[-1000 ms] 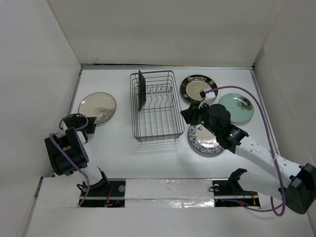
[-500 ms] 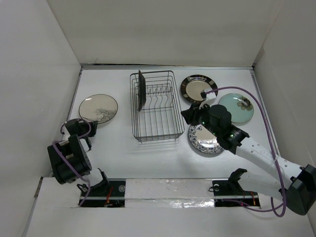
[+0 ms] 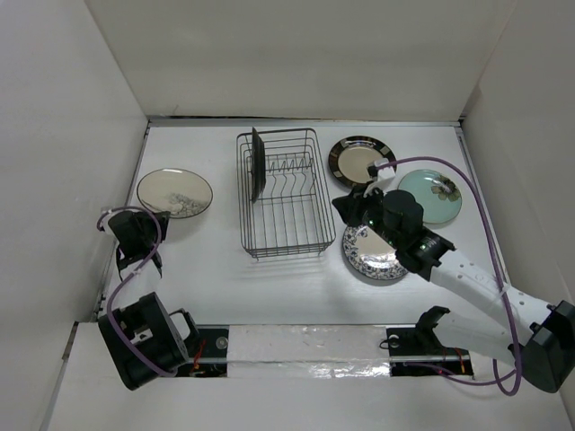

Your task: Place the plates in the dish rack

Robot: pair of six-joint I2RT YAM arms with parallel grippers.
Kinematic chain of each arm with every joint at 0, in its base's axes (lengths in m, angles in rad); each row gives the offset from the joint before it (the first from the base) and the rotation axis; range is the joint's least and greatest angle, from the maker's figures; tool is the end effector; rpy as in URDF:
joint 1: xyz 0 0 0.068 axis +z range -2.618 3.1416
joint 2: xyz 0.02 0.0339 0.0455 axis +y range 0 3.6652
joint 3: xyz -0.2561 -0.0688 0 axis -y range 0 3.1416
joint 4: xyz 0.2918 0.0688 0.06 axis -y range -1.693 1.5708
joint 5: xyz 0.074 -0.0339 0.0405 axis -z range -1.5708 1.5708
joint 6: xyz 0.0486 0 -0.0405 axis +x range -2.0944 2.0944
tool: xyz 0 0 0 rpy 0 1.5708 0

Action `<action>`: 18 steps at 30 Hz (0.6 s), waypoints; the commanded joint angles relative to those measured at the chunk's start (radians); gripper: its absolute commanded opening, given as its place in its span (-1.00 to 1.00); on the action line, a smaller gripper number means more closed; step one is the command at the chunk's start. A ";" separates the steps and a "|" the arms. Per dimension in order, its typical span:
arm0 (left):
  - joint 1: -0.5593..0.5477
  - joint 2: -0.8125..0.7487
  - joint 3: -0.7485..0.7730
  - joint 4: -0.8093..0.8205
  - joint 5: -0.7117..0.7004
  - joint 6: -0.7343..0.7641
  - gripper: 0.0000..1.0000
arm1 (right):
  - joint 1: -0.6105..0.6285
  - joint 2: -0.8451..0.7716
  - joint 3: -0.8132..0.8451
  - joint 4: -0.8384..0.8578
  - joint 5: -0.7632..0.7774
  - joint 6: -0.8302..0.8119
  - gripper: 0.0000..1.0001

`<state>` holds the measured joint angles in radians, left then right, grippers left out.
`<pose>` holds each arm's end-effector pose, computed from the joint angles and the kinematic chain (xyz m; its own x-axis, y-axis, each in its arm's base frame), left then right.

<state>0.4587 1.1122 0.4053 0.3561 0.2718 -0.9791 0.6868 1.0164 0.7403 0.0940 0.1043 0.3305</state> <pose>0.2577 0.1127 0.1577 -0.0055 -0.8944 -0.4472 -0.3676 0.4177 -0.8309 0.2372 0.1880 0.2873 -0.3114 0.1620 -0.9364 -0.4762 0.8261 0.3013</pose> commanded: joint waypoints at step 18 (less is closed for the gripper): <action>-0.126 -0.235 0.248 0.288 0.254 -0.128 -1.00 | 0.030 0.293 0.369 0.185 -0.256 0.076 0.65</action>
<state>0.3588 0.9138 0.5598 0.4278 0.4377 -1.0618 0.7059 1.2812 1.0229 0.1997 -0.1032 0.3973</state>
